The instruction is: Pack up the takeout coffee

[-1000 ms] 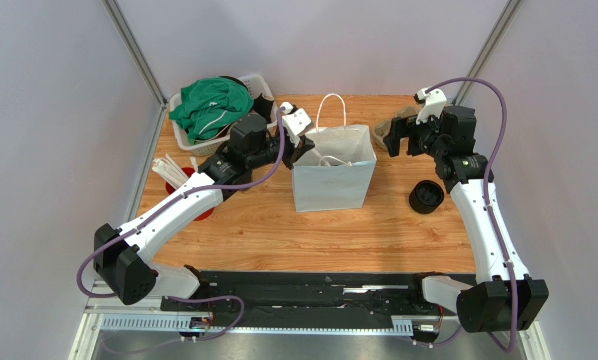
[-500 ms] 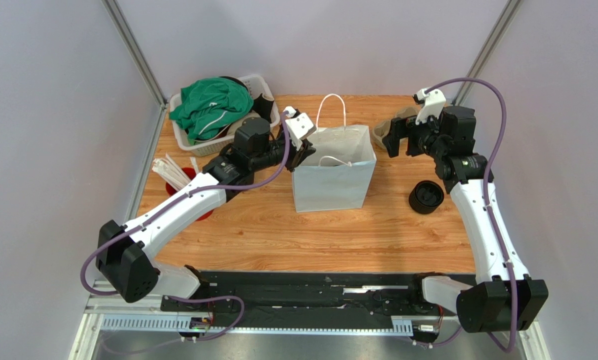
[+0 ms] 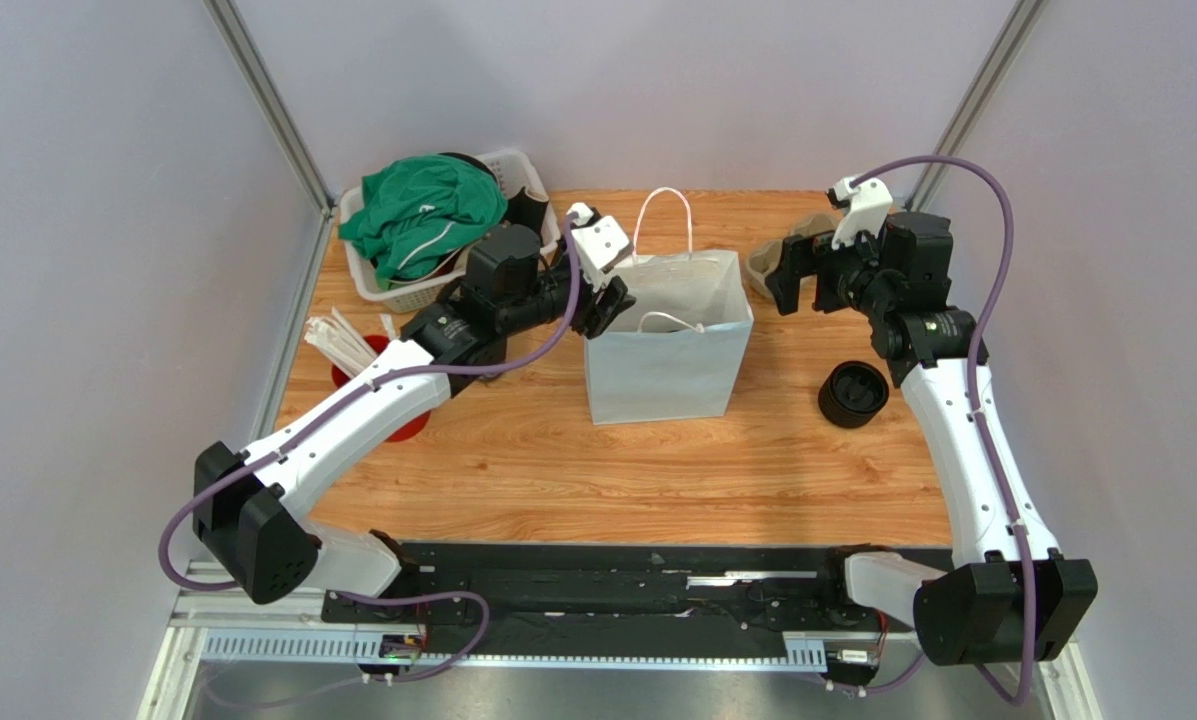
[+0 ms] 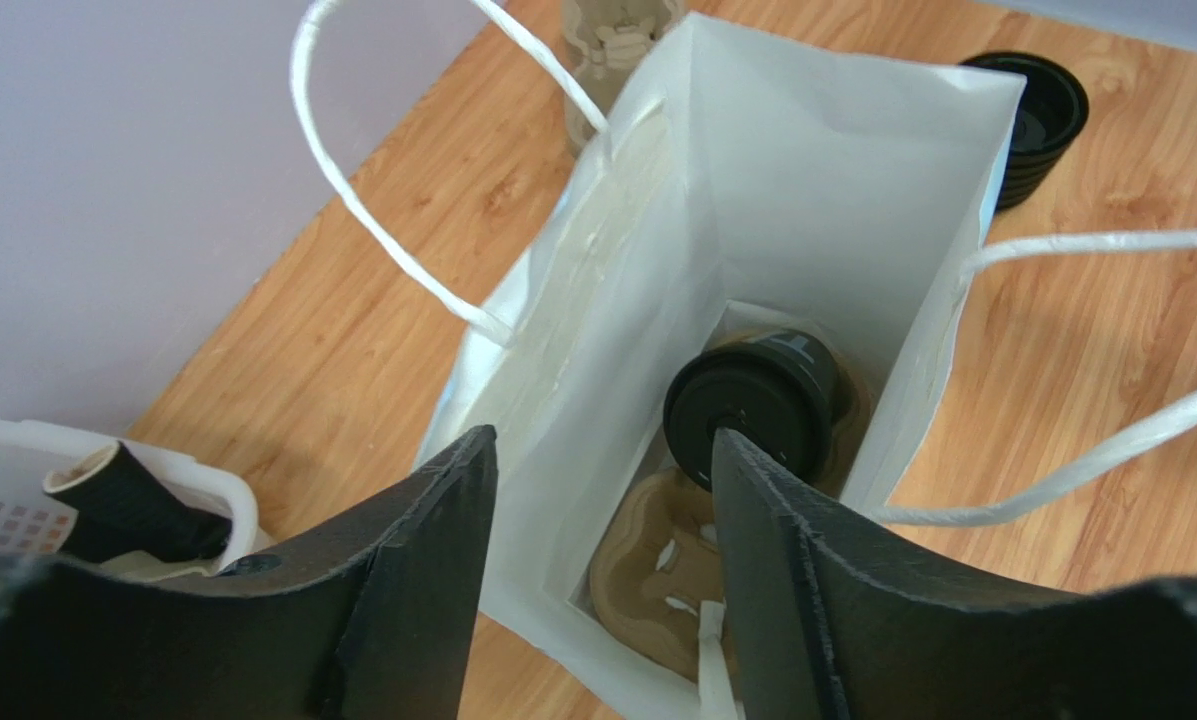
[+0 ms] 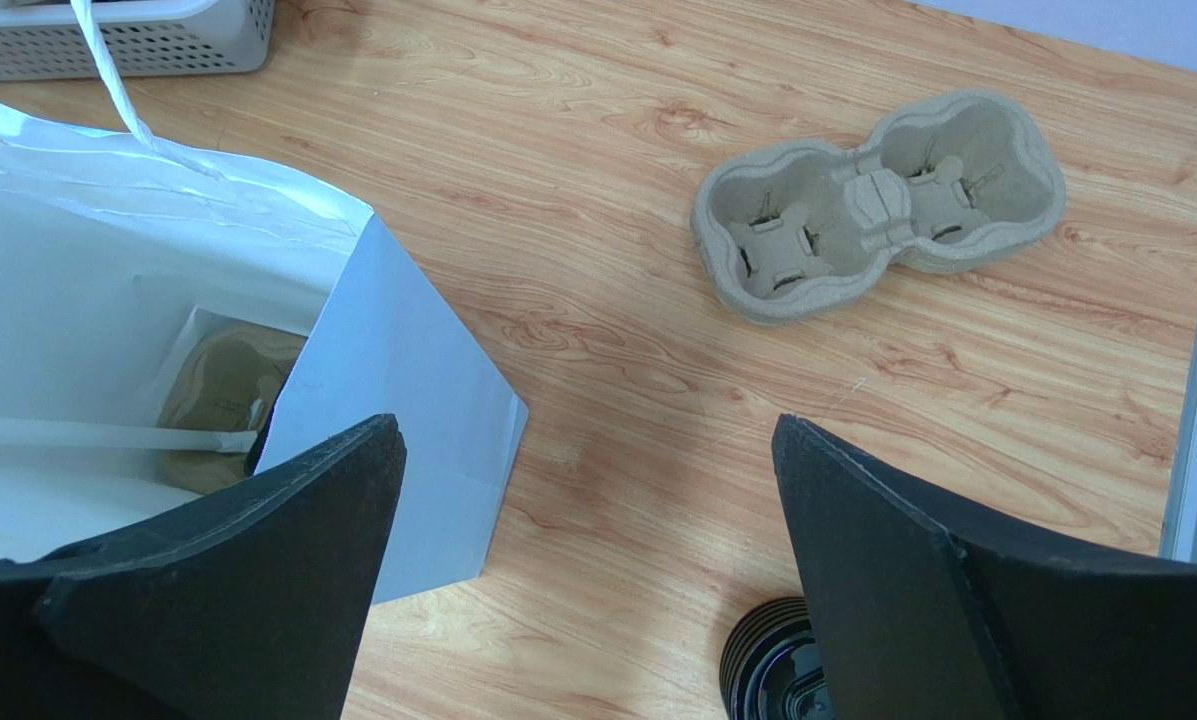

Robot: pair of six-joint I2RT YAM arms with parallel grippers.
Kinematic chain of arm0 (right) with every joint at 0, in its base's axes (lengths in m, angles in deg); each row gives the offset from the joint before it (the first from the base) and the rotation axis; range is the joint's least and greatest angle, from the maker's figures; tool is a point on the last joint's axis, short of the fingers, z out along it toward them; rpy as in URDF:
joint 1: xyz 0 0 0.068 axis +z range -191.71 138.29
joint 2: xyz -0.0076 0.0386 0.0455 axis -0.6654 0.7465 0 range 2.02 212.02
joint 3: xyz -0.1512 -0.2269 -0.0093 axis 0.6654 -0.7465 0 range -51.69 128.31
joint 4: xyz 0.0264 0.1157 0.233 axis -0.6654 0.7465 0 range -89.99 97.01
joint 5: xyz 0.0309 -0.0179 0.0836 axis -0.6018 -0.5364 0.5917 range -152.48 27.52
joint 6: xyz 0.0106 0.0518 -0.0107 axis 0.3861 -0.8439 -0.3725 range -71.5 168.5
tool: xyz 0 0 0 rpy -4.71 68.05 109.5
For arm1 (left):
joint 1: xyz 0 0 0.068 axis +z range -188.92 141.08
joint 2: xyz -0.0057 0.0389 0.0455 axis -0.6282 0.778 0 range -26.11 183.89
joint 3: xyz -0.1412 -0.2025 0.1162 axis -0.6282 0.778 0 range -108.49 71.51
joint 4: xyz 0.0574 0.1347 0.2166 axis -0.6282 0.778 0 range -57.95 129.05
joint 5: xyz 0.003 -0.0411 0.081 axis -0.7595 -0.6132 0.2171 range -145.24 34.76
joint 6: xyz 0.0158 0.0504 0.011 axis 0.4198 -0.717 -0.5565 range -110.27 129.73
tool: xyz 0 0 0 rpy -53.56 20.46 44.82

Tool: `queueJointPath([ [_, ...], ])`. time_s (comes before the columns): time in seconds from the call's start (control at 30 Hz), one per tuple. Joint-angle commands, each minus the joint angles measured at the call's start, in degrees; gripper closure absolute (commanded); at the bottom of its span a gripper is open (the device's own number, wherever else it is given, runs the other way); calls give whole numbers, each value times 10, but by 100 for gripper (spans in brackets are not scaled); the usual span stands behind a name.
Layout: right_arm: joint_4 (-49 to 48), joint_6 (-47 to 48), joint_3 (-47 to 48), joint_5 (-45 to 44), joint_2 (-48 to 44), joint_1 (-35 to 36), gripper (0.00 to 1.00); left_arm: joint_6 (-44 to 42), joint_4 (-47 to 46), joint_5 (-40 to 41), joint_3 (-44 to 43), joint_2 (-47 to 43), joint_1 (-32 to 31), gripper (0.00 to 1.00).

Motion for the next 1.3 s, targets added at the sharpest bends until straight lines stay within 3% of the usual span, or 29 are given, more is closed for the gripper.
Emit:
queueJointPath([
  [0.0,-10,-4,2,10,-10,-3,1,-22,18,26,-53,-20,1,32],
  [0.13,-9,-6,2,18,-11,-3,1,-22,35,38,-68,-34,20,26],
  [0.23,-10,-9,2,21,-10,-3,1,-21,46,59,-76,-49,38,8],
  [0.27,-10,-11,2,22,-8,-2,1,-20,49,64,-78,-54,44,6],
  [0.57,-25,-21,-5,19,-32,-3,1,23,68,115,-71,-111,117,5],
  [0.8,-39,-32,-2,-15,-75,-3,1,84,115,73,-71,-157,213,4],
  [1.0,-89,-43,-26,-66,-147,0,1,64,118,54,-36,-203,320,4],
  [1.1,-121,-48,-35,-83,-191,5,1,20,91,94,7,-231,342,4],
  [1.27,-68,-62,24,-120,-196,20,1,18,168,140,-7,-231,349,3],
])
